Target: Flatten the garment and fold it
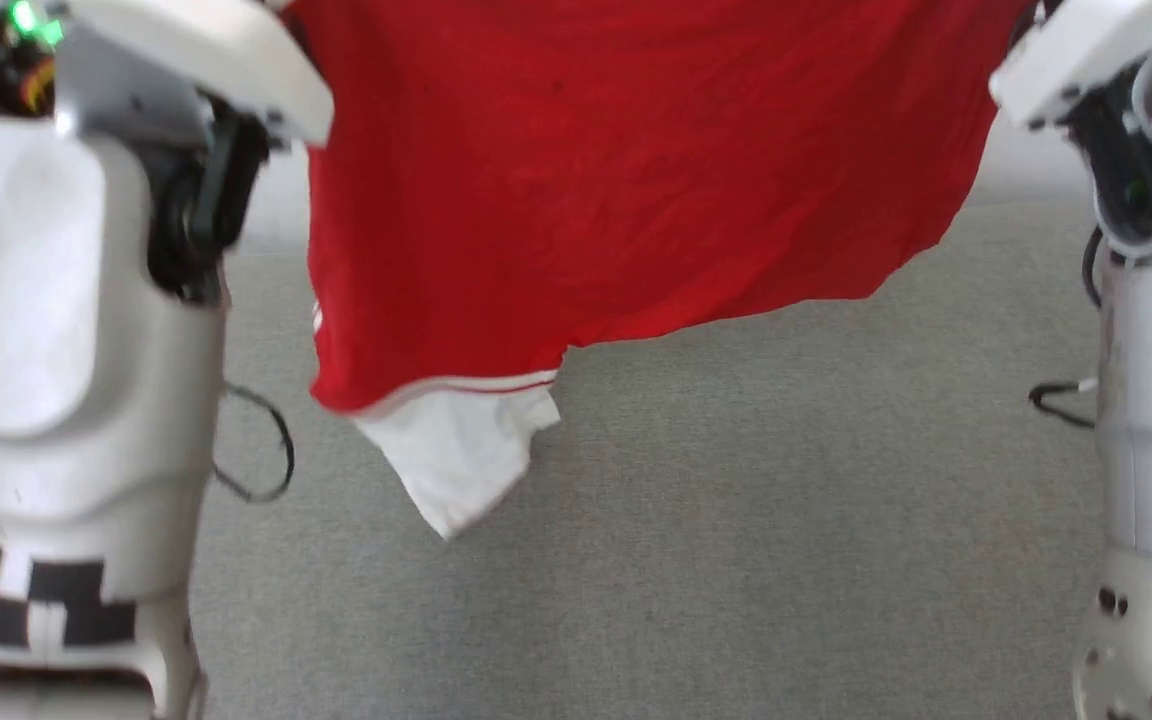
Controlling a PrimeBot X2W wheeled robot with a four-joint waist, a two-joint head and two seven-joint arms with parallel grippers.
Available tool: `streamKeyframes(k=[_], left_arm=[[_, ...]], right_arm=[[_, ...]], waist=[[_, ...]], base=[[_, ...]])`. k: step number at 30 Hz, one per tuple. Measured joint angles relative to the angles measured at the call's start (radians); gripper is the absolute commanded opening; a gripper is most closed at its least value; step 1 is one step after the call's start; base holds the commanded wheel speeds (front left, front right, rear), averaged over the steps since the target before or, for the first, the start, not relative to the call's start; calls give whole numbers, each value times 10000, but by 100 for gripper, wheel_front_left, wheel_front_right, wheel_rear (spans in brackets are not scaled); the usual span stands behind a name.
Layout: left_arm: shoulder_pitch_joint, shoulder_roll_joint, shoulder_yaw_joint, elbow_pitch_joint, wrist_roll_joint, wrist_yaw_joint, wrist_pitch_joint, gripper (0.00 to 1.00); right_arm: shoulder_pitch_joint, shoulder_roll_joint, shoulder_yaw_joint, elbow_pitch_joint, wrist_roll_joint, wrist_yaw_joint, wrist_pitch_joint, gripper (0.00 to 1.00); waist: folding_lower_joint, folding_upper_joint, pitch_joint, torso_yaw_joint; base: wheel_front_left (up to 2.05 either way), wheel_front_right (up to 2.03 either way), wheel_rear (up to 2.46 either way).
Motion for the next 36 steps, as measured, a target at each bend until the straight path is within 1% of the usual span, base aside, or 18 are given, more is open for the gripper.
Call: streamKeyframes(k=[1, 7, 8, 13, 19, 26, 30, 34, 36], left_arm=[[-267, 48, -42, 211, 42, -77, 58, 0], [-1570, 263, -121, 1260, 176, -90, 314, 0], [-1760, 293, -165, 1396, 215, -155, 355, 0], [-2856, 278, -69, 2115, 171, -159, 349, 0], [-4354, 433, -144, 2495, 384, -169, 259, 0], [-6001, 464, -107, 2894, 523, -184, -523, 0], [-6360, 437, -33, 3112, 487, -362, -1220, 0], [-6539, 374, -59, 3359, 410, -706, -1799, 0], [-6622, 349, -46, 3490, 332, -800, -2013, 0]], right_arm=[[-217, -6, -4, 213, -84, 0, -6, 0], [-1499, 23, 82, 1519, -451, 0, -184, 0], [-1695, 25, 98, 1735, -460, 0, -236, 0], [-2695, 27, 107, 2821, -715, 0, -573, 0], [-3993, 29, 127, 3588, -934, 0, -982, 0], [-5454, 31, -79, 4203, -1206, 0, -1624, 0], [-5961, 42, -257, 4533, -1557, 2, -2034, 0], [-6317, 40, -560, 4677, -2111, 2, -2382, 0], [-6474, 38, -692, 4669, -2408, 2, -2522, 0]], waist=[[0, 0, 32, -23], [2, 0, 366, -123], [2, 0, 439, -141], [3, 0, 907, -255], [3, 0, 1745, -416], [5, 0, 3038, -605], [6, 0, 3817, -689], [5, 0, 4588, -715], [5, 0, 4954, -700]], base=[[0, 0, 0], [0, 0, 0], [0, 0, 0], [0, 0, 0], [0, 0, 0], [0, 0, 0], [0, 0, 0], [0, 0, 0], [0, 0, 0]])
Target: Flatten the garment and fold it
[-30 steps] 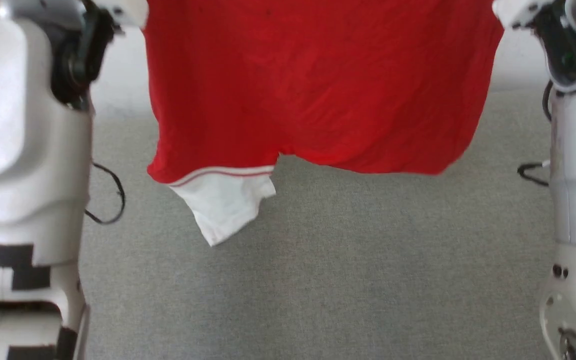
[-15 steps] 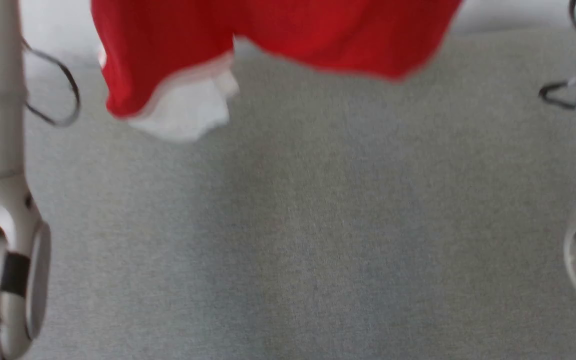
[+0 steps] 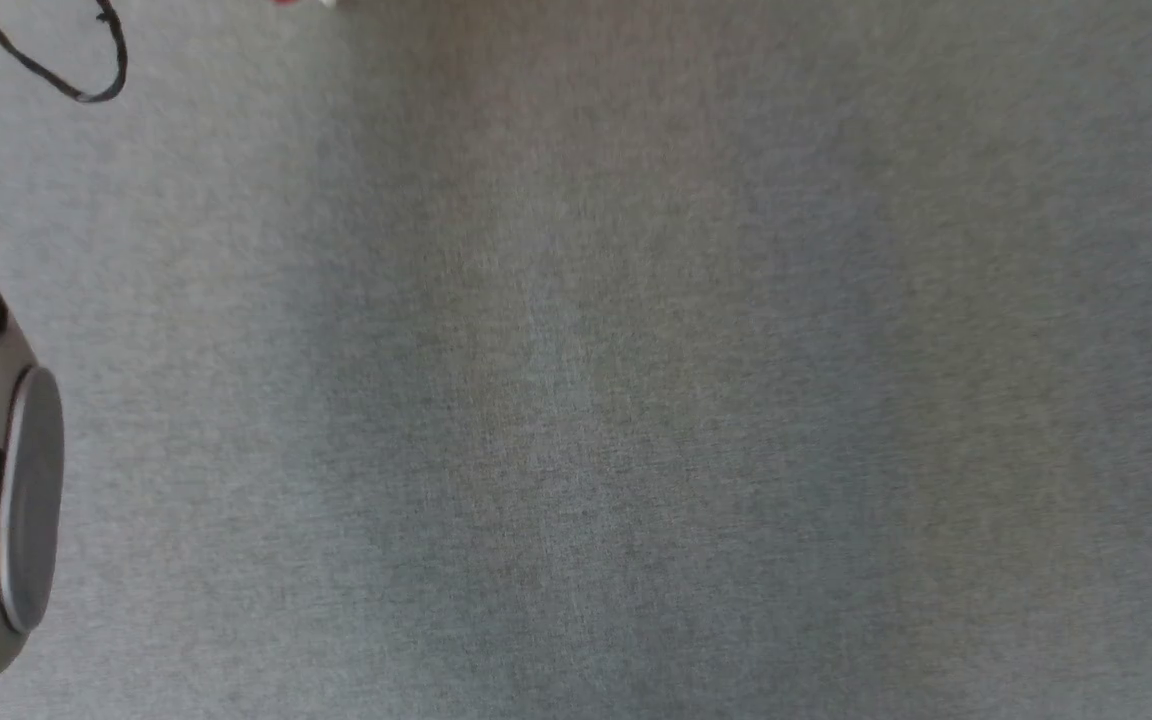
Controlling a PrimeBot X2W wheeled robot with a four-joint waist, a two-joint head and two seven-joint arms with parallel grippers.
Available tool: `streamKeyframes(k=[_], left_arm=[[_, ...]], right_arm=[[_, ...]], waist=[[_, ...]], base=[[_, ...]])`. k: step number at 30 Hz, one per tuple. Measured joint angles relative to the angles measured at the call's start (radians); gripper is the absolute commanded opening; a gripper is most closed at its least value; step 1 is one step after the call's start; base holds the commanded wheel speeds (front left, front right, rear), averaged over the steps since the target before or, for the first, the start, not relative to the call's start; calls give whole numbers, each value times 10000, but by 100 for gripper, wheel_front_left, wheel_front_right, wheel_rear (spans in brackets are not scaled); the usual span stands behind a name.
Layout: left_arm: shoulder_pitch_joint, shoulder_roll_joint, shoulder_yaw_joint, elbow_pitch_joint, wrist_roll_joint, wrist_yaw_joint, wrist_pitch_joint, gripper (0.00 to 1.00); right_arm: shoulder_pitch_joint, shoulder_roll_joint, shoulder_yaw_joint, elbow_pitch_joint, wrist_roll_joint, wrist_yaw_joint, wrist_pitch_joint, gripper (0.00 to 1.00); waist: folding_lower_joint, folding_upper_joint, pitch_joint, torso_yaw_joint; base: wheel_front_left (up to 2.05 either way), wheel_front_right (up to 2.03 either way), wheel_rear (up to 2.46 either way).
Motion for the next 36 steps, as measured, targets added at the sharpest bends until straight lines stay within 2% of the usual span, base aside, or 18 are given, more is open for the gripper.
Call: streamKeyframes(k=[10, 16, 21, 25, 32, 36], left_arm=[[-55, -127, -105, 608, -470, -531, -1122, 0], [485, -65, -410, 591, -968, -761, -1498, 0], [1743, 234, -732, 130, -1561, -771, -1578, 0], [3156, 692, -1187, -874, -2059, -779, -1553, 0], [6369, 1730, -1396, -3231, -2518, -773, -1147, 0], [8197, 2309, -1400, -4895, -2537, -382, -794, 0]], right_arm=[[-200, 6, -556, -280, -1586, 0, -1043, 0], [164, 4, -65, -107, -1659, 0, -1478, 0], [1188, 2, 872, 29, -867, 0, -1862, 0], [2225, -211, 1582, -318, 351, 0, -1948, 0], [4845, -1066, 2213, -2406, 2495, 0, -1655, 0], [6590, -1505, 2054, -3866, 3154, 0, -1152, 0]], waist=[[-3, 0, 1526, 361], [-3, 0, 1910, 774], [-4, 0, 1738, 930], [-4, 0, 1385, 948], [-6, 0, 624, 924], [-6, 0, 222, 868]], base=[[0, 0, 0], [0, 0, 0], [0, 0, 0], [0, 0, 0], [0, 0, 0], [0, 0, 0]])
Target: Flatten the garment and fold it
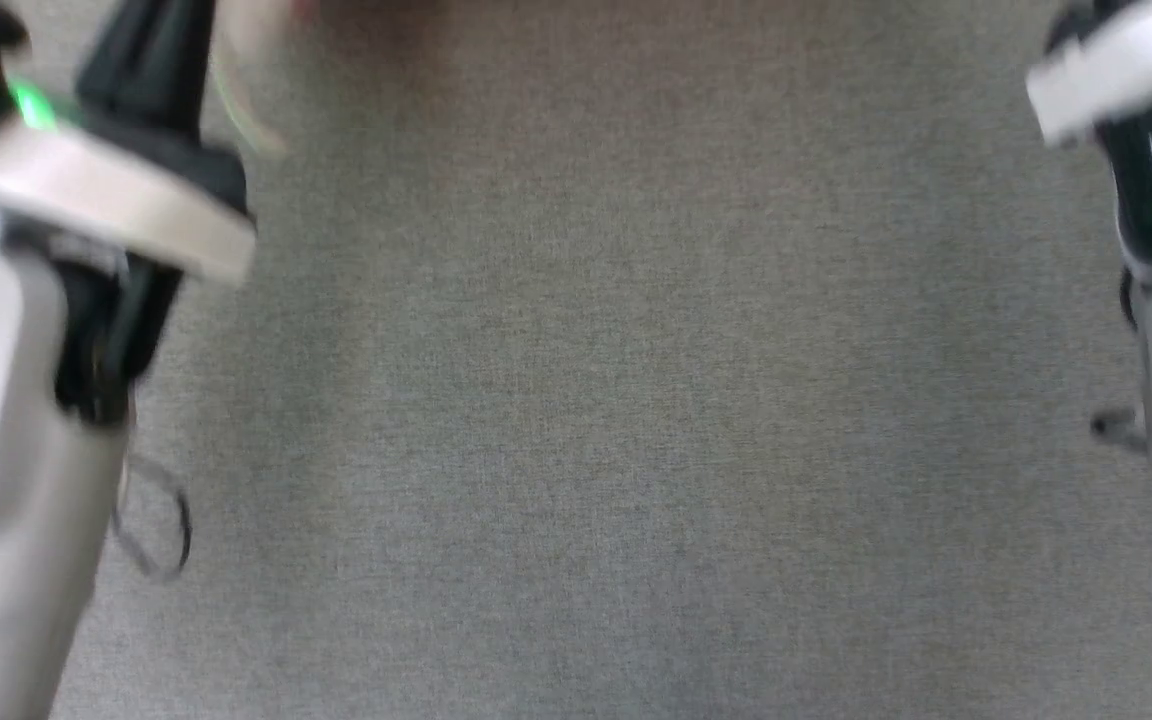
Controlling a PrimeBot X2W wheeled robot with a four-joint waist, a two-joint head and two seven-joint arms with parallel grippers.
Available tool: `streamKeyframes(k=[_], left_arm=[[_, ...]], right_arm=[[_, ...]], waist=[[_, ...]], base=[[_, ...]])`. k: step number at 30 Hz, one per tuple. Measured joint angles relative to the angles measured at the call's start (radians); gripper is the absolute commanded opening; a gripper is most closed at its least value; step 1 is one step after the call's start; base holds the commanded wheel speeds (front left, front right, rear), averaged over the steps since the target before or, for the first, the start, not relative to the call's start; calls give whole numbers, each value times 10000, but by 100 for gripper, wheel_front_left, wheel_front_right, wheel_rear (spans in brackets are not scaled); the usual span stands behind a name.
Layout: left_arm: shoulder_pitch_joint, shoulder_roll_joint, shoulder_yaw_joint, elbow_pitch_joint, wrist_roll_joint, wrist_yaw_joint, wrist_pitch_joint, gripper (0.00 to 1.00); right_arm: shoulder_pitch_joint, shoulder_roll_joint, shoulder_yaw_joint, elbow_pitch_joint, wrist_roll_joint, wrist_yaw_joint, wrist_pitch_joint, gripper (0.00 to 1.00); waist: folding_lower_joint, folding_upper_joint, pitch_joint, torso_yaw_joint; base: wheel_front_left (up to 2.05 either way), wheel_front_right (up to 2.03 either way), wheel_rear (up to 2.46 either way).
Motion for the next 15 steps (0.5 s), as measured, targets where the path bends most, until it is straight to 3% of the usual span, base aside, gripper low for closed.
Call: streamKeyframes(k=[7, 15], left_arm=[[2974, 512, -433, -2079, 245, 853, 600, 0], [5571, 809, -627, -3227, -10, 1657, 1168, 0]], right_arm=[[3236, 67, -579, -2447, 537, 0, 585, 0], [5881, 512, -761, -4105, 686, 0, 1321, 0]], waist=[[-1, -1, -647, -1], [0, 0, -1487, 11]], base=[[0, 0, 0], [0, 0, 0]])
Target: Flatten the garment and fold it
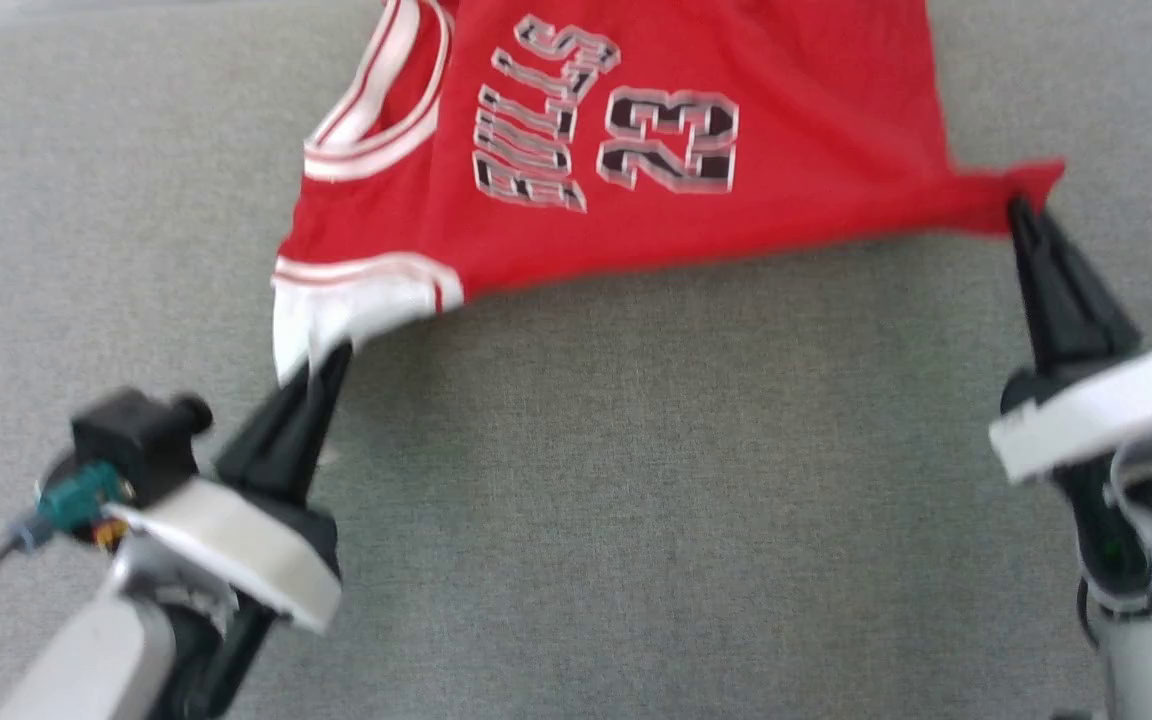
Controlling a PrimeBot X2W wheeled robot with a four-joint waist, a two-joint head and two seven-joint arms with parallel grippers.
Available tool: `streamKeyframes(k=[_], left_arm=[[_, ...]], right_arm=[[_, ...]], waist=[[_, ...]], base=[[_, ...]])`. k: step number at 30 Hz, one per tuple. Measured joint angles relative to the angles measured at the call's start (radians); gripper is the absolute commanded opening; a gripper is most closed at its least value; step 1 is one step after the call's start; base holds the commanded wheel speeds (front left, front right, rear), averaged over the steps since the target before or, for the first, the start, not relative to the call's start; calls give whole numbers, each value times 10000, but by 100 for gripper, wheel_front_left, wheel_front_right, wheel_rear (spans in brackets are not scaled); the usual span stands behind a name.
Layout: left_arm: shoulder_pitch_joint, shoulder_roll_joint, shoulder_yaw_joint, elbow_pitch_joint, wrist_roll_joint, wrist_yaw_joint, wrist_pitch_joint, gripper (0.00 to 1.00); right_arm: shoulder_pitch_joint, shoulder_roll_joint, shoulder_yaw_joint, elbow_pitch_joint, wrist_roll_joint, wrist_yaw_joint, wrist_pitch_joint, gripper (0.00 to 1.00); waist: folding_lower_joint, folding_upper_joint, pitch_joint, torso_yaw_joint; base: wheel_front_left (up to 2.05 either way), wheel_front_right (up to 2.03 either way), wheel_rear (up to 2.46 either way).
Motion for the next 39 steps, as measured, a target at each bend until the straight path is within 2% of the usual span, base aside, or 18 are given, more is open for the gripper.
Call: streamKeyframes(k=[5, 11, 18, 27, 35, 39], left_arm=[[1111, 84, -291, -125, -311, 228, 387, 0], [2158, 73, -690, -180, -849, 249, 884, 0], [3184, 303, -976, -708, -1438, 268, 1567, 0], [4274, 734, -1312, -1593, -2178, 424, 2495, 0], [4951, 836, -1659, -2192, -2406, 577, 2915, 0], [5166, 918, -1666, -2291, -2328, 702, 2844, 0]], right_arm=[[1256, 159, -178, -422, 245, 0, 433, 0], [2664, 84, -372, -823, 443, 0, 1170, 0], [4382, -127, -692, -1507, 1049, 0, 2807, 0], [6358, -165, -945, -2746, 1632, 0, 5427, 0], [7337, 98, -1101, -3787, 2010, 0, 6895, 0], [7563, 167, -1241, -4197, 2023, 0, 7135, 0]], waist=[[1, 0, -499, 44], [1, 0, -1085, 136], [1, 0, -1743, 272], [2, 0, -2489, 385], [2, 0, -3168, 366], [1, 0, -3355, 384]], base=[[0, 0, 0], [0, 0, 0], [0, 0, 0], [0, 0, 0], [0, 0, 0], [0, 0, 0]])
